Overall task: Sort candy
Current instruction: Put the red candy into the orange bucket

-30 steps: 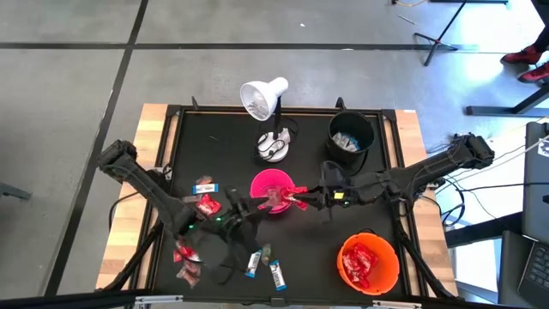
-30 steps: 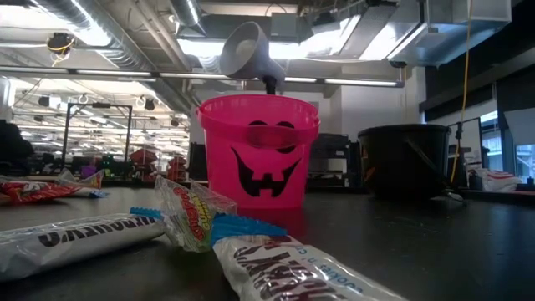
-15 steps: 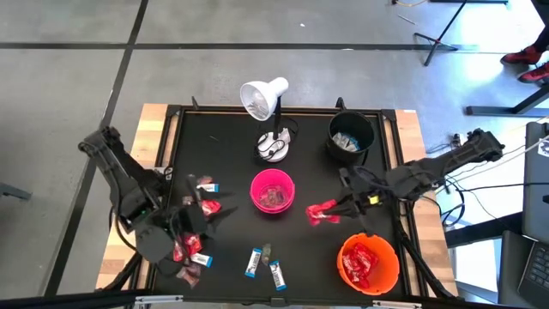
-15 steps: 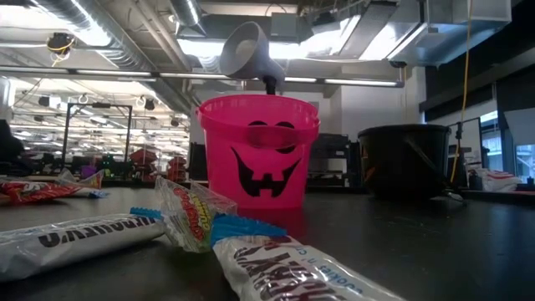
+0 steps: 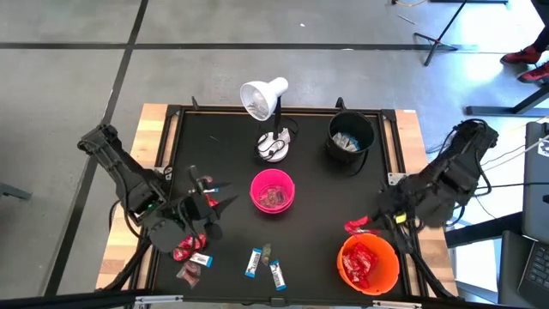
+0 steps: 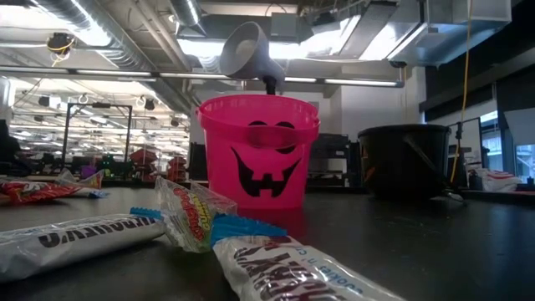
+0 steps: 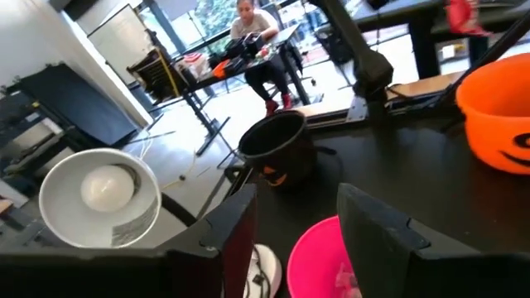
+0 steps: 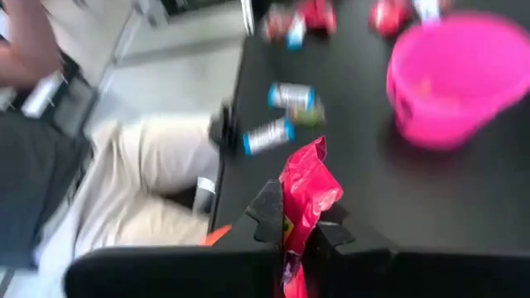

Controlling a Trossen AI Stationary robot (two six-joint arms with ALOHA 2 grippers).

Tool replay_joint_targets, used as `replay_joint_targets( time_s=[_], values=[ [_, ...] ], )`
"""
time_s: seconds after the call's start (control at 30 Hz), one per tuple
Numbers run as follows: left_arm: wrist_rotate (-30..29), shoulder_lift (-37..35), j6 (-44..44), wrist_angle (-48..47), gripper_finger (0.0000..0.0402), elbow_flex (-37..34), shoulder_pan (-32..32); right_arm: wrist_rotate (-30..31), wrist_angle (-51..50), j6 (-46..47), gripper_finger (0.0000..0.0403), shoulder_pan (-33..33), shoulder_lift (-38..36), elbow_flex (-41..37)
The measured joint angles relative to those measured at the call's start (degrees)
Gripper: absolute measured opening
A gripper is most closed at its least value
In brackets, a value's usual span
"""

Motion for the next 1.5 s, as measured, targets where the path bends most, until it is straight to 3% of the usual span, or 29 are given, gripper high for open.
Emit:
replay_joint_targets(
  time_s=[0.2, 0.4, 0.53, 1.13, 1.33, 1.5],
  values=[
    [2.8, -0.6, 0.1, -0.7, 0.0161, 0.0, 1.0, -6.9, -13.9, 11.9, 0.0012, 4.8, 8.0, 5.9],
    [11.3, -4.1, 0.4, -0.7, 0.0160, 0.0, 2.7, -14.4, -16.6, 17.5, 0.0015, 6.5, 12.8, 5.8],
    [12.6, -5.8, 0.5, -0.2, 0.0160, 0.0, 3.6, -17.2, -16.4, 17.7, 0.0023, 6.3, 14.8, 5.8],
    [12.5, -5.8, 0.5, 1.2, 0.0160, 0.0, 3.9, -17.2, -16.4, 17.6, 0.0023, 6.3, 15.3, 5.8],
    [22.7, -6.0, 8.9, 8.1, 0.0160, 0.0, 5.2, -17.2, -16.4, 17.6, 0.0024, 6.3, 15.3, 5.8],
    [22.9, -6.0, 9.7, 8.6, 0.0160, -0.5, 5.2, -17.2, -16.6, 17.6, 0.0024, 6.3, 15.3, 5.9]
  ],
)
